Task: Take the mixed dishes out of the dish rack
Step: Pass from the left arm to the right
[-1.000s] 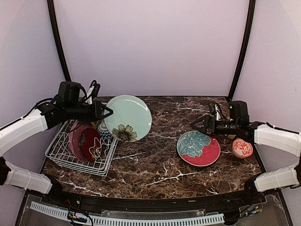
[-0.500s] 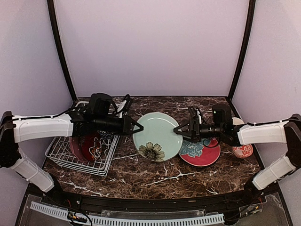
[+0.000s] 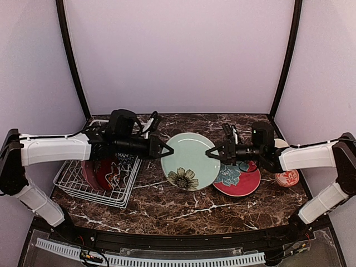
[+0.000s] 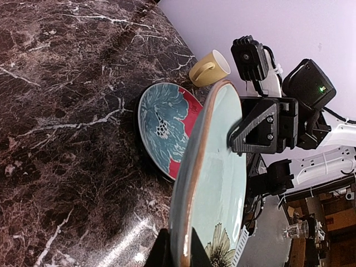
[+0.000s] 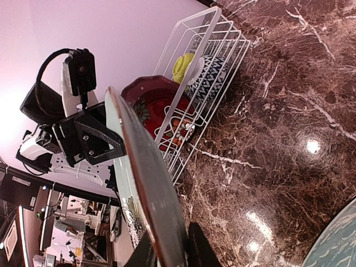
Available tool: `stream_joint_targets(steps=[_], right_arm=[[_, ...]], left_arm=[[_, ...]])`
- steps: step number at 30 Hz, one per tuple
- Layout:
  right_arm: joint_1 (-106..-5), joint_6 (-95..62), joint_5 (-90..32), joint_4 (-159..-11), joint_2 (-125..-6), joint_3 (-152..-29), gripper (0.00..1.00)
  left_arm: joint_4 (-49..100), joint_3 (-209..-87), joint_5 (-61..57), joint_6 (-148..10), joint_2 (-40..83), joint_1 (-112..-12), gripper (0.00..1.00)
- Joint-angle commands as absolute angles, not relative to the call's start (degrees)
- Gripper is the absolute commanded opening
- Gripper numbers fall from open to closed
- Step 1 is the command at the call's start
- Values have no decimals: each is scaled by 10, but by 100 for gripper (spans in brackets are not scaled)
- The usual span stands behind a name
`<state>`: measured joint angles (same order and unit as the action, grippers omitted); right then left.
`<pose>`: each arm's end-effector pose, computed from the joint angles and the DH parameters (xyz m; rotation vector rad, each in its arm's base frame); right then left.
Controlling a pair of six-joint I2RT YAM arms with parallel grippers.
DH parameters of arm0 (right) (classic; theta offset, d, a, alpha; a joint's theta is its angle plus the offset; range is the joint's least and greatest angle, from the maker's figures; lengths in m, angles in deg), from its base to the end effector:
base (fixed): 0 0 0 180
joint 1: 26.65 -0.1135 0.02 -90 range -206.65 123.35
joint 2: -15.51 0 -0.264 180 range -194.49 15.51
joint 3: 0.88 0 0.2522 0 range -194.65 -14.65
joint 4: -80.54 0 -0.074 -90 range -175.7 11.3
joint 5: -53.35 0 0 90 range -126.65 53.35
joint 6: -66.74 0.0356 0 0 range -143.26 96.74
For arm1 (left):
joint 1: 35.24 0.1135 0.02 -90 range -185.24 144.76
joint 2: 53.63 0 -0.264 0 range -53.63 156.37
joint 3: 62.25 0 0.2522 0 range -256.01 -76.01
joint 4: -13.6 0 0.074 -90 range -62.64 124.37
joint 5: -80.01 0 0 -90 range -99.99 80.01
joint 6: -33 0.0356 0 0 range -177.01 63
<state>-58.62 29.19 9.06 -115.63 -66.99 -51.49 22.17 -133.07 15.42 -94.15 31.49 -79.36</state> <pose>0.2366 0.1777 0.2152 -0.2794 2.1326 1.6823 0.2333 -0.2475 0.2730 0.4556 2.1449 -1.3081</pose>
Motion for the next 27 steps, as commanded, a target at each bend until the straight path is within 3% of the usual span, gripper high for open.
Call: stream_joint_targets(steps=[1, 4, 7, 10, 11, 12, 16, 27], right_arm=[[-588, 297, 103, -1190, -672, -512, 11], [-587, 296, 101, -1189, -668, -510, 0], [-582, 296, 100, -1187, -661, -506, 0], [-570, 295, 100, -1183, -649, -498, 0], [-564, 294, 101, -1181, -644, -495, 0], [-557, 293, 101, -1179, -636, -490, 0], [-518, 277, 101, -1144, -599, -463, 0], [-332, 155, 56, -875, -438, -404, 0]], left_arm=[[180, -1370, 175, -946, 301, -797, 2], [208, -1381, 168, -938, 304, -796, 11], [221, -1387, 170, -929, 304, -796, 32], [242, -1393, 164, -916, 300, -792, 44], [246, -1394, 158, -914, 296, -791, 65], [255, -1397, 155, -907, 293, -789, 77], [293, -1403, 130, -884, 273, -777, 86], [352, -1414, 79, -840, 236, -760, 88]])
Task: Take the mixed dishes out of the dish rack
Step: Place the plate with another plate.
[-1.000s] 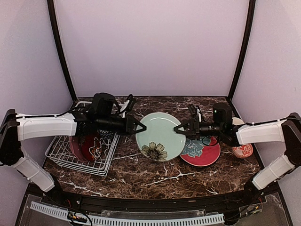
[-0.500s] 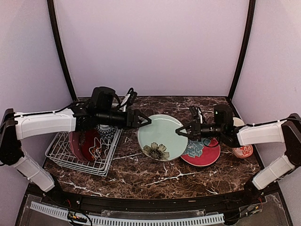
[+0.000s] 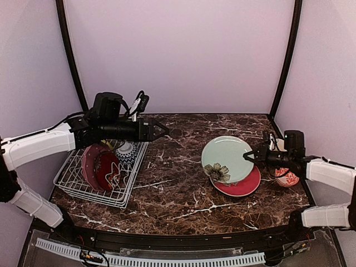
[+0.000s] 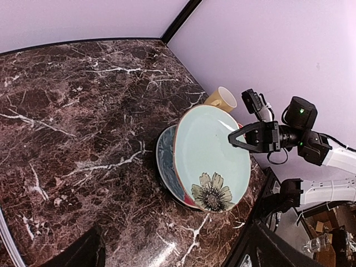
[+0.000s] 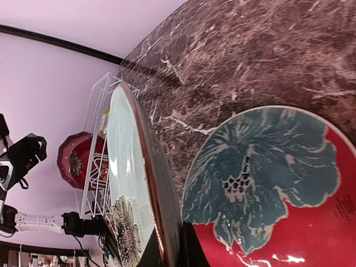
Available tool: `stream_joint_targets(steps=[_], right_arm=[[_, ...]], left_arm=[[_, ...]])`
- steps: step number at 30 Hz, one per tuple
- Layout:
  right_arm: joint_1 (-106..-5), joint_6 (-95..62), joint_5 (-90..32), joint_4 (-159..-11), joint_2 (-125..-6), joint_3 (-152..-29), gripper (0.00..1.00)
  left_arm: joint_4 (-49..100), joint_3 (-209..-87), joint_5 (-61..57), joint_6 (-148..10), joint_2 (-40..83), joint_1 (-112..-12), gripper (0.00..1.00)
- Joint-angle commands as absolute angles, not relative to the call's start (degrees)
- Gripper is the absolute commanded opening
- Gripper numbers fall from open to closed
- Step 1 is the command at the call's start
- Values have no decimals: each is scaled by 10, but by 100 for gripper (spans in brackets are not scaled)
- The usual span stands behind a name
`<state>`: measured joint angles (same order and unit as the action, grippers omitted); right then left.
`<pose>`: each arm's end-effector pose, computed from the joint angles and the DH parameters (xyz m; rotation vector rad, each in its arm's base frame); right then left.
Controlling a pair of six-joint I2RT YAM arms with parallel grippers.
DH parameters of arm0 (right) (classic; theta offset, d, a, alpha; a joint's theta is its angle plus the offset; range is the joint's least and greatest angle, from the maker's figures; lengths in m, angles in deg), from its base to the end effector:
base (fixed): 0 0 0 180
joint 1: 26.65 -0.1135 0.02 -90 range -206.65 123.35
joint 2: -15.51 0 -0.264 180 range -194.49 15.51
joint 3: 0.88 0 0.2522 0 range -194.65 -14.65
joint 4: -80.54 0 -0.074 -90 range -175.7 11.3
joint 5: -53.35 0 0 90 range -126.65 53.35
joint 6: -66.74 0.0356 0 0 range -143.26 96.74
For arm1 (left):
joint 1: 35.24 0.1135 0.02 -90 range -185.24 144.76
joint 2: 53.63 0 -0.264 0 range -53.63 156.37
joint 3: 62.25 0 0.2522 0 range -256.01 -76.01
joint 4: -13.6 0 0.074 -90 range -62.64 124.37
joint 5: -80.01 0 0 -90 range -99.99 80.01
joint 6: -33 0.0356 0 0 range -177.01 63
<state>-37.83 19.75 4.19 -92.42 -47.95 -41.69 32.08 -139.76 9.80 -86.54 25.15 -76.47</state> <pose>0.2137 0.0660 0.2026 0.1437 2.2164 1.2939 0.2342 -0.2213 0.3305 0.4605 2.0204 -1.1303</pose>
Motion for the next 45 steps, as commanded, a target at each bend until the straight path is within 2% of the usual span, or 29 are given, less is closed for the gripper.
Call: stream_joint_targets(steps=[1, 5, 24, 39, 45], right_arm=[[-314, 152, 65, -871, -436, -398, 0], [-273, 134, 97, -859, -462, -391, 0], [-272, 75, 71, -865, -550, -399, 2], [-277, 46, -8, -770, -524, -425, 57], [-284, 36, -27, -739, -519, -435, 73]], left_arm=[[354, -1418, 79, -839, 237, -759, 88], [361, -1429, 81, -835, 246, -758, 89], [370, -1444, 79, -835, 259, -757, 88], [392, -1454, 69, -811, 265, -756, 88], [420, -1462, 50, -790, 260, -756, 88]])
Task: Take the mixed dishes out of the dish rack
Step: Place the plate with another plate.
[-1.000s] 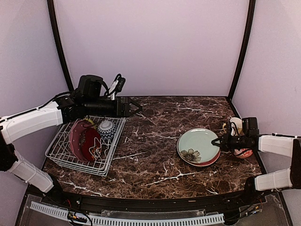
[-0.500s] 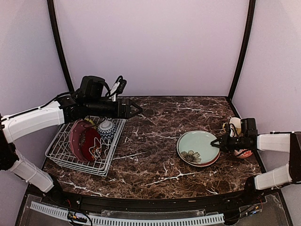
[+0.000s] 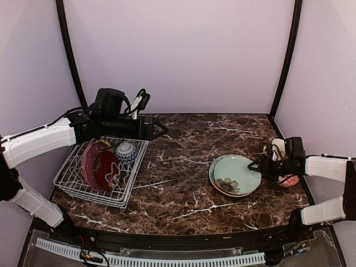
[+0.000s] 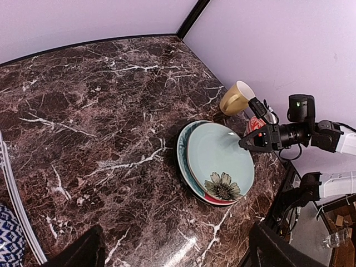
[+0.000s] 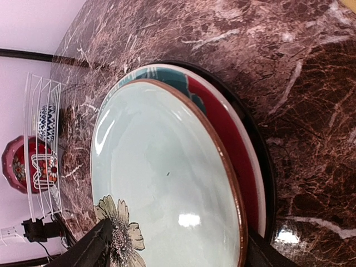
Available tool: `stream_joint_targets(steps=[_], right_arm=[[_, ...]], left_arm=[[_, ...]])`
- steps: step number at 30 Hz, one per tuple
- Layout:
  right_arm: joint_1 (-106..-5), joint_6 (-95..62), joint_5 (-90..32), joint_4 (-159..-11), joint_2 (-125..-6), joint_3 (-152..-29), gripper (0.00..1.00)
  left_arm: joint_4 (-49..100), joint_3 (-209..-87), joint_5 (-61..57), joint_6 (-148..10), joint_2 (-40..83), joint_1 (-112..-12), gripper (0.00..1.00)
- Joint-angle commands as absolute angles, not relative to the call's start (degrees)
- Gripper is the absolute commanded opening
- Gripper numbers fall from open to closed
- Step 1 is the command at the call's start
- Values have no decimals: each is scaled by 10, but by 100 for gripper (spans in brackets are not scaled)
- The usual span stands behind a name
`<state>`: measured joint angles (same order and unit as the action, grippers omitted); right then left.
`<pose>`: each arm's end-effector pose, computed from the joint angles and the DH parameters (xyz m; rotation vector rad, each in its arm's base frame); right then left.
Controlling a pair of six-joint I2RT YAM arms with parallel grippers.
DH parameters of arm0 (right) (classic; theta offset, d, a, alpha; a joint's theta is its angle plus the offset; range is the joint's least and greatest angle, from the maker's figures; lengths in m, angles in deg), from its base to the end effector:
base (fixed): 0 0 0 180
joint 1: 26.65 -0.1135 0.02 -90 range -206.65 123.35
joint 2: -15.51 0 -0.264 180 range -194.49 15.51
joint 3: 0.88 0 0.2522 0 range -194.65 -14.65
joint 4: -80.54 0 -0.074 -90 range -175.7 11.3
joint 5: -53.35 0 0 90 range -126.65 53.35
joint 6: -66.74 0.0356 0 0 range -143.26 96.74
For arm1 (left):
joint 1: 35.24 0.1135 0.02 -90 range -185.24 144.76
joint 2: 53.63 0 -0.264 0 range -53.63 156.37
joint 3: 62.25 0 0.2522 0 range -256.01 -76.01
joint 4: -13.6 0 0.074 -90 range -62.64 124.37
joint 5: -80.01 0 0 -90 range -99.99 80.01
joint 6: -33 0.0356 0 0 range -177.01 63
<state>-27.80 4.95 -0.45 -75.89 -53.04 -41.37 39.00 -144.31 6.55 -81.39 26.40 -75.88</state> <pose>0.2093 0.0252 0.1600 0.3051 2.4698 0.9998 0.2405 -0.2197 0.3396 0.4950 2.0488 -0.9984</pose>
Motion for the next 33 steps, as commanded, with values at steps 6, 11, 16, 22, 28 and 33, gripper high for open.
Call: stream_joint_targets(steps=[6, 11, 16, 22, 28, 33], right_arm=[[-301, 21, -71, -689, -505, -460, 82], [-323, 5, -121, -647, -504, -485, 89], [-336, -5, -161, -618, -506, -501, 92], [-339, -8, -171, -598, -495, -519, 94], [-339, -16, -159, -610, -486, -526, 95], [-339, -31, -159, -613, -485, -533, 96]], left_arm=[[449, -1467, 29, -764, 250, -756, 89], [547, -1500, -49, -706, 245, -755, 89], [670, -1541, -169, -662, 232, -742, 89], [782, -1549, -217, -664, 182, -682, 89], [883, -1541, -238, -679, 134, -618, 89], [953, -1527, -292, -684, 138, -584, 87]])
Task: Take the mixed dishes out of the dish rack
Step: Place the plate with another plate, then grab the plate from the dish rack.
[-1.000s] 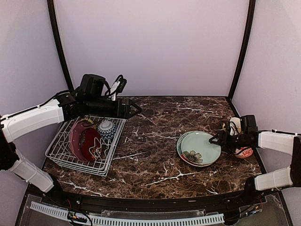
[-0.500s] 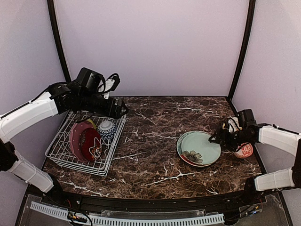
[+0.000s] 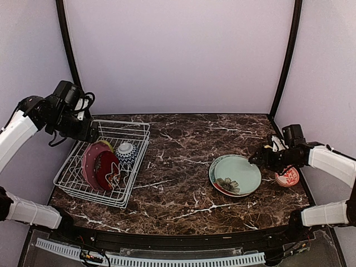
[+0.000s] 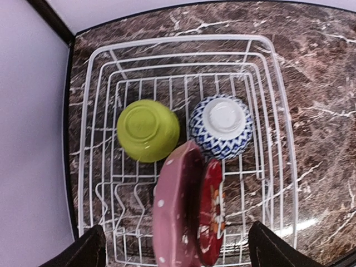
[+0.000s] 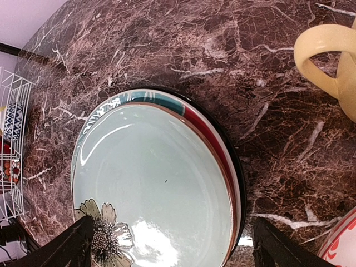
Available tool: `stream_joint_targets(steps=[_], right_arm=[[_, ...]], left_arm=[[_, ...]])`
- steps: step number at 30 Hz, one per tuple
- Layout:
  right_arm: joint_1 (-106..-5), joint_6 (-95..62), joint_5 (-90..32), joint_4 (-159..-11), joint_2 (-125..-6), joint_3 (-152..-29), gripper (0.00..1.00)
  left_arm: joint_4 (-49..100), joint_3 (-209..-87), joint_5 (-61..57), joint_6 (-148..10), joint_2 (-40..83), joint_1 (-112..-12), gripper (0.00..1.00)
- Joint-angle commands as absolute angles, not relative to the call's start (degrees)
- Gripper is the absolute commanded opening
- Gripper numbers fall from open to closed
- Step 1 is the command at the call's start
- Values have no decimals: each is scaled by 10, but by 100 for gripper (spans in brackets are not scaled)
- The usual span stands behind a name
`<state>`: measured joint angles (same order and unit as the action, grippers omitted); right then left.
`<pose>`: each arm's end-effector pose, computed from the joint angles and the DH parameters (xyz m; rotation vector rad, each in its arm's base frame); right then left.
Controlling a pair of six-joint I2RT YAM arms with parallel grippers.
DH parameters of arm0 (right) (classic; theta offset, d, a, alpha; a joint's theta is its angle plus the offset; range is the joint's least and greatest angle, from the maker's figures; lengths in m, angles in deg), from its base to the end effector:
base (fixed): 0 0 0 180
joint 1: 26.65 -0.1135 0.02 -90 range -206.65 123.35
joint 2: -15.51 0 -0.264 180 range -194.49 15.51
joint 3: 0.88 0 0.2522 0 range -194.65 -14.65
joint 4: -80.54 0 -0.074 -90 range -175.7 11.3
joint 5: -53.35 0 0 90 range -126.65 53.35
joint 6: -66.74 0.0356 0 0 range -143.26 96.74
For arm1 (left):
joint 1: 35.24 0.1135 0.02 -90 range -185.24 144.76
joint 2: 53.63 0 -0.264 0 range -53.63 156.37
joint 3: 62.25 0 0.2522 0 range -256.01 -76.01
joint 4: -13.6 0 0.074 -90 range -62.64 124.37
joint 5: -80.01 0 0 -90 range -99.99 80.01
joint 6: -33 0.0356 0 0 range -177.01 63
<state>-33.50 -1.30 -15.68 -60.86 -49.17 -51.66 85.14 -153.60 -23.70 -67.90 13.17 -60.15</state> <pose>0.2141 0.0386 0.2065 0.1742 2.5168 0.6640 0.2026 -0.0848 0.3815 0.1767 2.3543 -0.0159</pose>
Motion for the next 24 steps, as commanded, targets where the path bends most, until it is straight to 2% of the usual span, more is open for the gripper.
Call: stream_joint_targets(steps=[1, 4, 7, 9, 13, 24], right_arm=[[-339, -32, -159, -614, -483, -533, 96], [-339, -35, -156, -621, -478, -526, 97], [-339, -35, -150, -627, -473, -518, 97], [-339, -34, -149, -630, -467, -513, 97], [-339, -30, -144, -639, -456, -502, 98], [-339, -29, -130, -654, -457, -491, 98]], left_arm=[[957, -1524, -299, -683, 142, -582, 85], [961, -1517, -320, -678, 157, -574, 79], [956, -1518, -317, -672, 174, -571, 67], [952, -1519, -307, -668, 188, -571, 63], [938, -1512, -289, -664, 211, -570, 59], [911, -1485, -300, -656, 271, -568, 42]])
